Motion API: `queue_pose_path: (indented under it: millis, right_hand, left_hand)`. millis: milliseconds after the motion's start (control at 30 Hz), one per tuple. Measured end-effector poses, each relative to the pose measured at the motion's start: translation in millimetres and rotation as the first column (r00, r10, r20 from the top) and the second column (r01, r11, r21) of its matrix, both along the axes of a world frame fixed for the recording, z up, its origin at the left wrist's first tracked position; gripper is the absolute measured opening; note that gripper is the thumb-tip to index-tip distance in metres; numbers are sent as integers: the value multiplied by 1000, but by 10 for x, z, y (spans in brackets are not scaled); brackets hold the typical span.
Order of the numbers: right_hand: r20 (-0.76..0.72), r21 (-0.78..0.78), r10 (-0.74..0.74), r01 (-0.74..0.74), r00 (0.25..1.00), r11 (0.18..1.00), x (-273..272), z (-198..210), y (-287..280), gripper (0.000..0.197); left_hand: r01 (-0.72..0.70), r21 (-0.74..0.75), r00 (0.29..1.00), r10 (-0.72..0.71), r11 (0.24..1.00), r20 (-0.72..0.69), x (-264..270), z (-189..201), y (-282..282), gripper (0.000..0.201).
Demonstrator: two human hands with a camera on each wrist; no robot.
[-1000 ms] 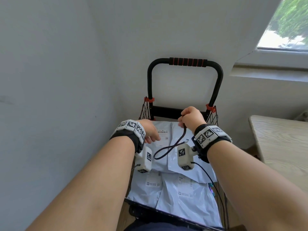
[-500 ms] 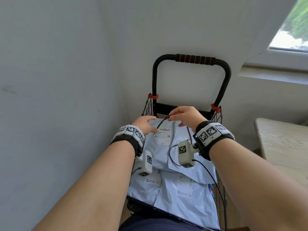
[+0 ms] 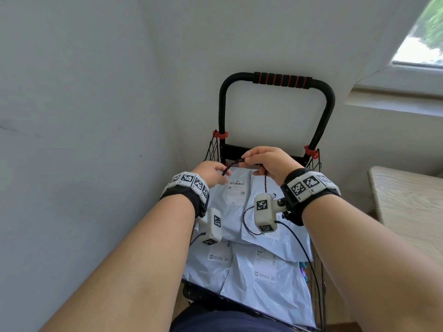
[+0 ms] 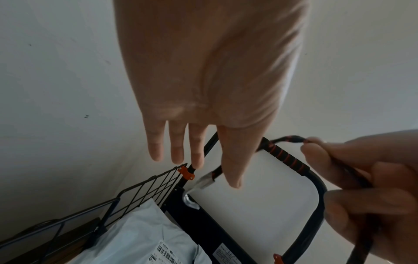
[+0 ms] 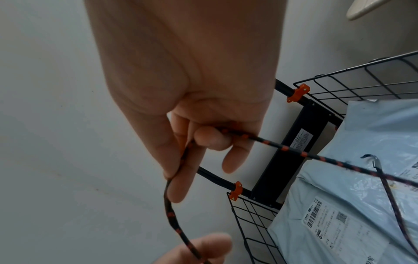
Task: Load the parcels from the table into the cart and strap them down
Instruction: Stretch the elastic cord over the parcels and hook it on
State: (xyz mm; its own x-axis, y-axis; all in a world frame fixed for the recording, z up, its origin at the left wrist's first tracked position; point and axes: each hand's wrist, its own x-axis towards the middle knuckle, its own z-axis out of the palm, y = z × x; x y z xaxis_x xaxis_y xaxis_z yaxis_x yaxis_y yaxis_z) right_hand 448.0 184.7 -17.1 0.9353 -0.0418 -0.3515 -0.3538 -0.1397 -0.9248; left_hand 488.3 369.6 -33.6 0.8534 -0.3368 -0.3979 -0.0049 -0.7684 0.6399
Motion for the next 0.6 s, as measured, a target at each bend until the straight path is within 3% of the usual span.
queue_pose_path:
  millis: [100, 233, 333, 433, 600]
  right_hand:
    - [-22, -52, -62, 61, 998, 997, 41, -42, -25, 10]
    - [-52, -311, -131, 109, 990, 944, 39, -183, -76, 10]
    - [-123, -415, -20, -33, 992, 909, 26, -326, -31, 11]
    - [-139, -399, 127, -173, 982, 900, 32, -386, 119, 11]
    - [-89, -410, 176, -197, 980, 891, 172, -466, 368, 11]
  left_hand:
    - [-4, 24, 1000, 4, 1000, -8, 27, -15, 2, 15]
    - [-98, 23, 995, 98, 995, -15, 96, -37, 105, 19]
    - [-120, -7, 992, 120, 993, -49, 137, -30, 131, 18]
    - [-107, -3, 994, 107, 994, -31, 149, -31, 102, 15]
    - [-75, 25, 996, 76, 997, -44, 180, -181, 124, 12]
